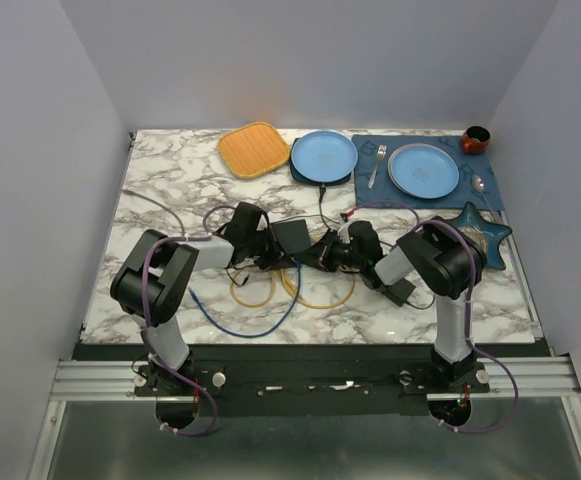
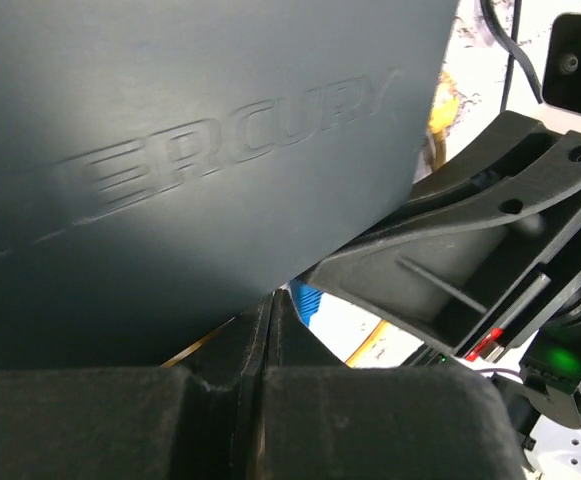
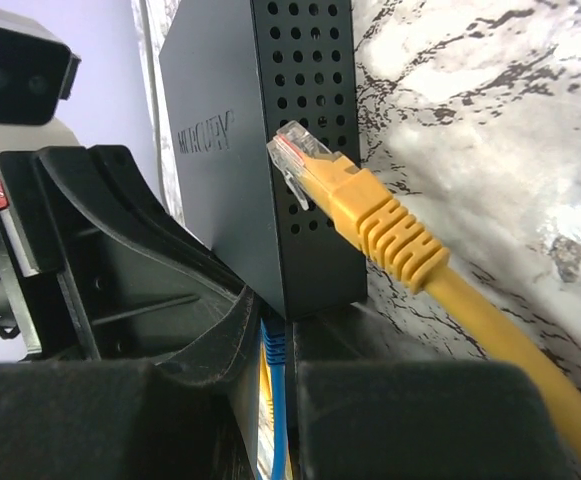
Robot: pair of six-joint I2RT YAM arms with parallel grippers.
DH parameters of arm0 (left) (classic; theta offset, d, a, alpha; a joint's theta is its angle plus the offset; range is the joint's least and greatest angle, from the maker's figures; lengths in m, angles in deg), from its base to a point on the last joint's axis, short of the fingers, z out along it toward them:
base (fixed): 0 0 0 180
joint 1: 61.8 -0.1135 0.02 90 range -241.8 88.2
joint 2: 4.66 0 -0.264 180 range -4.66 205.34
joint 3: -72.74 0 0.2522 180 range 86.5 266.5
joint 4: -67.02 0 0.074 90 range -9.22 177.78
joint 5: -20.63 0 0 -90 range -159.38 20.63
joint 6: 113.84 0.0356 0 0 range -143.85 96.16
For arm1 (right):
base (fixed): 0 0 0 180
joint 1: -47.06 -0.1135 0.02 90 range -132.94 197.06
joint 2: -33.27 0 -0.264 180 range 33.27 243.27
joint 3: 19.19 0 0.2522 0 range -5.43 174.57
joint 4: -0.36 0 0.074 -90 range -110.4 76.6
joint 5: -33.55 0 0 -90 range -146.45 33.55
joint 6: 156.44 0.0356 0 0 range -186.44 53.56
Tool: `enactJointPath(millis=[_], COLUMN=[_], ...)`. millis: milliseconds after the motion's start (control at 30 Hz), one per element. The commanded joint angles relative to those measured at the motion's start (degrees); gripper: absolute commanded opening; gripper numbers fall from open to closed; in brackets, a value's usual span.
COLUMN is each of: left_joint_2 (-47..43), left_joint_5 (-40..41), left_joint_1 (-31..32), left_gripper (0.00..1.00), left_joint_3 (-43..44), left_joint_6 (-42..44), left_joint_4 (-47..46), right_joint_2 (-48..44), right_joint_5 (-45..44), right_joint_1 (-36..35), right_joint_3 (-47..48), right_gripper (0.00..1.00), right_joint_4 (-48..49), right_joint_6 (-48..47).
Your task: Pull the plug from the switch port
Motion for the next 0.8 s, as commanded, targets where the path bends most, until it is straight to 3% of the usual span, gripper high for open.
enactJointPath(millis=[0, 300, 467, 500, 533, 600, 633, 667, 767], left_joint_2=[2.6, 1.6, -7.1, -9.0, -11.1, -17.5, -19.4, -22.9, -28.7], left_joint_5=[2.5, 4.2, 7.3, 7.6, 8.2, 9.3, 9.5, 9.7, 9.8], left_joint_1=[0.1, -0.3, -0.5, -0.5, -0.4, -0.3, -0.2, 0.4, 3.2], left_gripper=[0.0, 0.0, 0.0, 0.05, 0.37, 0.66, 0.92, 0.99, 0.99], left_joint_3=[4.1, 7.9, 5.6, 4.7, 3.8, 0.9, 0.0, -2.0, -5.9], left_joint_6=[-0.2, 0.5, 4.1, 4.8, 5.5, 7.0, 7.7, 8.8, 11.2], left_joint_4=[1.6, 4.7, 4.9, 4.2, 3.7, 1.9, 1.2, 0.1, -3.1], right_joint_2=[-2.0, -8.2, -22.2, -24.6, -27.4, -33.6, -35.1, -36.4, -40.5], right_joint_5=[1.9, 2.2, -3.7, -6.6, -8.2, -12.2, -13.4, -14.4, -16.7], right_joint_1=[0.3, 0.2, 0.2, 0.2, 0.1, 0.0, 0.0, -0.1, -0.2], right_joint_3=[-2.9, -7.6, -8.0, -7.1, -6.1, -2.3, -1.1, 1.7, 5.0], right_gripper=[0.01, 0.01, 0.01, 0.01, 0.01, 0.01, 0.01, 0.01, 0.01], right_joint_4=[-5.0, -7.8, -17.4, -23.7, -27.2, -36.8, -39.5, -42.1, -49.9], right_joint_6=[-3.5, -7.7, -12.6, -15.8, -17.5, -22.4, -23.9, -25.1, -28.3])
